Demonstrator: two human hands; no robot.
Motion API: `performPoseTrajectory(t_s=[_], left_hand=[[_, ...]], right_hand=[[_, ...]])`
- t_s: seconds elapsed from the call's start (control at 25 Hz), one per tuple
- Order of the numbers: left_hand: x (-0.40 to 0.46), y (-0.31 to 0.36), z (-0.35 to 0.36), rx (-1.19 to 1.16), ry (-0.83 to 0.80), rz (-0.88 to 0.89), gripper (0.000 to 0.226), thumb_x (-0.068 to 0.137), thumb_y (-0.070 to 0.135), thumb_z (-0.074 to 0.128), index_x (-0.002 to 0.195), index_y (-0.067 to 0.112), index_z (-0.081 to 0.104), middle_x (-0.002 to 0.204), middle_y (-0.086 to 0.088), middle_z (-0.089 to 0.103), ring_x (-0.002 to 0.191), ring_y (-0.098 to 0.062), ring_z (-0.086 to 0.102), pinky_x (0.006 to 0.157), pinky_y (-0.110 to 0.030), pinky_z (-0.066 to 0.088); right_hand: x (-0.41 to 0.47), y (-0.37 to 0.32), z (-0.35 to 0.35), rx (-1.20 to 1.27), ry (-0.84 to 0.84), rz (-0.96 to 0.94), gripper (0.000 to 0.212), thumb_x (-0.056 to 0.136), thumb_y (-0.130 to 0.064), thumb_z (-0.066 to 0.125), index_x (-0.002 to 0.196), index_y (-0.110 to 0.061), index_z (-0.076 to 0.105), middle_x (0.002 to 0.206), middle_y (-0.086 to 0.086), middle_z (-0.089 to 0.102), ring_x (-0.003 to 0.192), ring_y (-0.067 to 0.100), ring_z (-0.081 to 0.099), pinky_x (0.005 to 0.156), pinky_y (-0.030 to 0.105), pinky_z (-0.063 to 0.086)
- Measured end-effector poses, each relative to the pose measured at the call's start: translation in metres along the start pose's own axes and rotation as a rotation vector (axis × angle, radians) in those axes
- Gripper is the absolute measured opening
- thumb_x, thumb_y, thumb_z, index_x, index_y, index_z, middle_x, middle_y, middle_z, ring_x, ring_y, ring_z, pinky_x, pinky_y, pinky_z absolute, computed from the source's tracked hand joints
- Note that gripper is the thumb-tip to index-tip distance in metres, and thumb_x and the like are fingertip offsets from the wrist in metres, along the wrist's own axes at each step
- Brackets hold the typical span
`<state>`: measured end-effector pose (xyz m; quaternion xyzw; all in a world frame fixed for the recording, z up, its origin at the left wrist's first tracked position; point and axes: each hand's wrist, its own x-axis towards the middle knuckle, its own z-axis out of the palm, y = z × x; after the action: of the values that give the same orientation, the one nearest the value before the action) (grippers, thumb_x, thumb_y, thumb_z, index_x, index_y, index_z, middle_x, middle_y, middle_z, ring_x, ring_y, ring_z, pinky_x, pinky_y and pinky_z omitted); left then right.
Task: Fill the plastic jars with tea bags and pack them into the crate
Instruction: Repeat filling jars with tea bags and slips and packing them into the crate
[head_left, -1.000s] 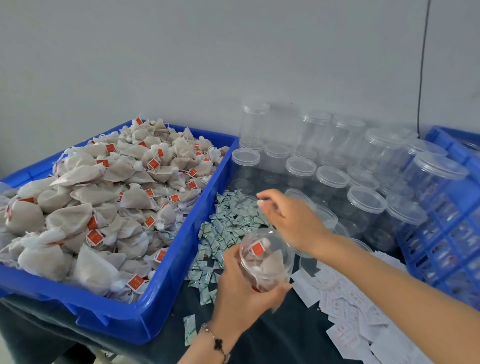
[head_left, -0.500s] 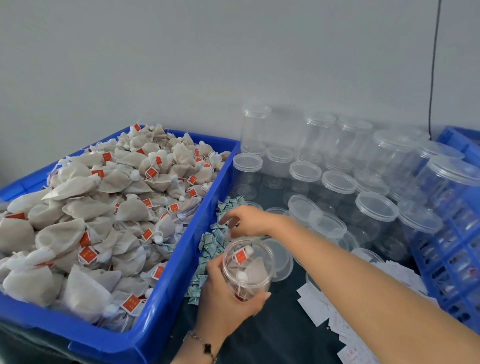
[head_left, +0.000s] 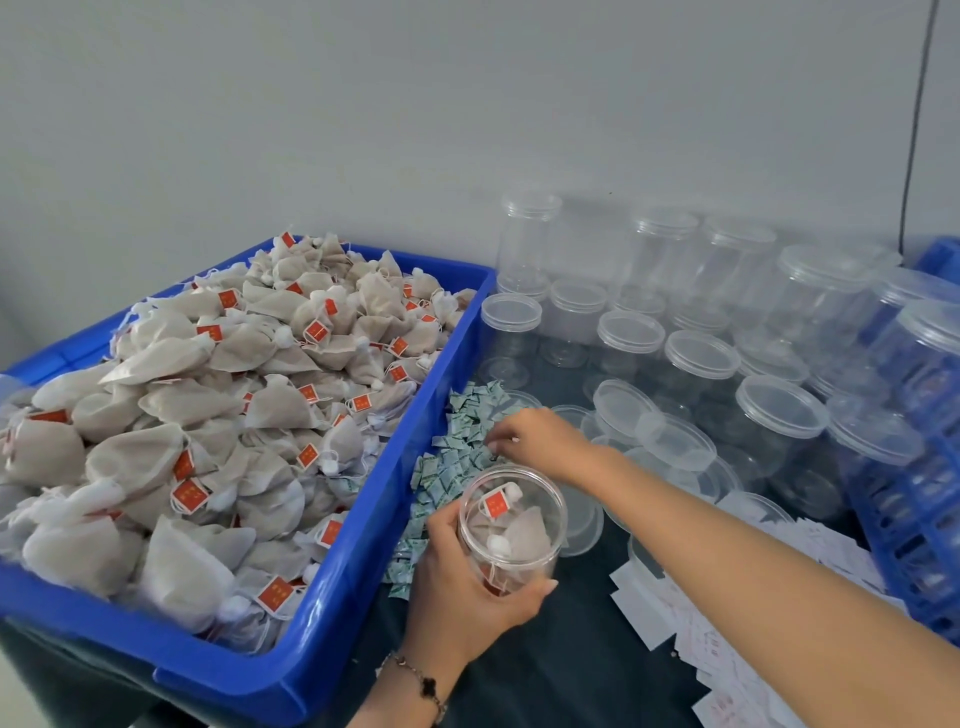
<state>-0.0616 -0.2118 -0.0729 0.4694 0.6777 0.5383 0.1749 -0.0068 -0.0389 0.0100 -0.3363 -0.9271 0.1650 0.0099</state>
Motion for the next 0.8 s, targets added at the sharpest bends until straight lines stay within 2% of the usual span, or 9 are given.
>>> performPoseTrajectory(t_s=[0.08, 0.16, 0.2, 0.32, 0.44, 0.56, 0.64, 0.72, 0.8], left_hand=[[0.000, 0.000, 0.000, 0.007, -0.012, -0.009, 0.098, 0.039, 0.068, 0.076, 0.117, 0.033, 0.028, 0.110, 0.027, 0.046, 0.099, 0.013, 0.052, 0.076, -0.001, 0.043], [-0.001, 0.000, 0.000, 0.009, -0.024, -0.019, 0.099, 0.038, 0.070, 0.075, 0.117, 0.033, 0.027, 0.110, 0.028, 0.044, 0.099, 0.013, 0.051, 0.075, -0.001, 0.042], [-0.001, 0.000, 0.000, 0.009, -0.025, -0.024, 0.099, 0.038, 0.070, 0.075, 0.117, 0.033, 0.027, 0.110, 0.028, 0.044, 0.098, 0.011, 0.052, 0.075, -0.001, 0.042], [0.000, 0.004, -0.001, 0.017, -0.024, -0.027, 0.101, 0.037, 0.071, 0.074, 0.118, 0.030, 0.028, 0.108, 0.028, 0.043, 0.094, 0.007, 0.053, 0.073, 0.000, 0.040], [-0.001, 0.016, 0.004, -0.012, -0.028, 0.001, 0.100, 0.037, 0.069, 0.075, 0.118, 0.029, 0.032, 0.103, 0.027, 0.048, 0.093, 0.018, 0.053, 0.069, 0.001, 0.041], [-0.009, 0.032, 0.020, -0.084, -0.046, 0.058, 0.095, 0.039, 0.064, 0.078, 0.116, 0.029, 0.035, 0.104, 0.025, 0.051, 0.096, 0.022, 0.051, 0.072, 0.002, 0.040], [-0.017, 0.039, 0.033, -0.100, -0.089, 0.105, 0.091, 0.041, 0.063, 0.078, 0.115, 0.034, 0.035, 0.104, 0.025, 0.052, 0.098, 0.020, 0.052, 0.074, 0.002, 0.040], [-0.026, 0.046, 0.048, -0.097, -0.163, 0.138, 0.087, 0.041, 0.065, 0.078, 0.112, 0.041, 0.035, 0.104, 0.025, 0.054, 0.100, 0.019, 0.052, 0.074, 0.001, 0.041], [-0.032, 0.051, 0.062, -0.081, -0.228, 0.174, 0.086, 0.042, 0.067, 0.076, 0.113, 0.044, 0.034, 0.106, 0.028, 0.052, 0.102, 0.020, 0.051, 0.075, 0.003, 0.039]], right_hand=[[-0.019, 0.001, -0.020, 0.164, 0.135, 0.018, 0.024, 0.095, -0.029, 0.052, 0.112, -0.023, 0.069, 0.110, -0.002, 0.069, 0.099, 0.012, 0.062, 0.087, 0.029, 0.046], [-0.049, -0.001, -0.038, 0.324, 0.318, -0.043, 0.012, 0.091, -0.027, 0.059, 0.096, -0.033, 0.068, 0.095, -0.012, 0.070, 0.085, 0.000, 0.061, 0.080, 0.022, 0.050], [-0.067, -0.006, -0.044, 0.346, 0.336, -0.104, 0.014, 0.088, -0.025, 0.062, 0.090, -0.038, 0.062, 0.089, -0.015, 0.068, 0.081, -0.003, 0.060, 0.074, 0.018, 0.050], [-0.110, -0.022, -0.044, 0.219, 0.140, -0.185, 0.023, 0.087, -0.028, 0.061, 0.095, -0.042, 0.045, 0.089, -0.016, 0.061, 0.082, -0.005, 0.055, 0.068, 0.010, 0.043], [-0.132, -0.019, -0.046, 0.105, 0.127, -0.230, 0.013, 0.088, -0.032, 0.060, 0.100, -0.037, 0.056, 0.105, -0.020, 0.061, 0.097, -0.007, 0.048, 0.080, 0.006, 0.035], [-0.160, 0.013, -0.057, 0.306, 0.316, -0.056, 0.018, 0.087, -0.023, 0.063, 0.087, -0.041, 0.061, 0.098, -0.019, 0.067, 0.086, -0.005, 0.056, 0.076, 0.009, 0.041], [-0.182, 0.045, -0.047, 0.264, 0.352, 0.147, 0.018, 0.088, -0.018, 0.062, 0.089, -0.036, 0.063, 0.094, -0.016, 0.067, 0.087, -0.003, 0.060, 0.080, 0.017, 0.046], [-0.209, 0.078, -0.023, 0.102, 0.291, 0.345, 0.016, 0.091, -0.020, 0.058, 0.105, -0.028, 0.064, 0.108, -0.011, 0.065, 0.101, 0.006, 0.060, 0.088, 0.022, 0.046], [-0.233, 0.101, 0.003, -0.057, 0.203, 0.478, 0.036, 0.095, -0.032, 0.052, 0.130, -0.024, 0.051, 0.136, -0.006, 0.051, 0.123, 0.011, 0.047, 0.099, 0.024, 0.037]])
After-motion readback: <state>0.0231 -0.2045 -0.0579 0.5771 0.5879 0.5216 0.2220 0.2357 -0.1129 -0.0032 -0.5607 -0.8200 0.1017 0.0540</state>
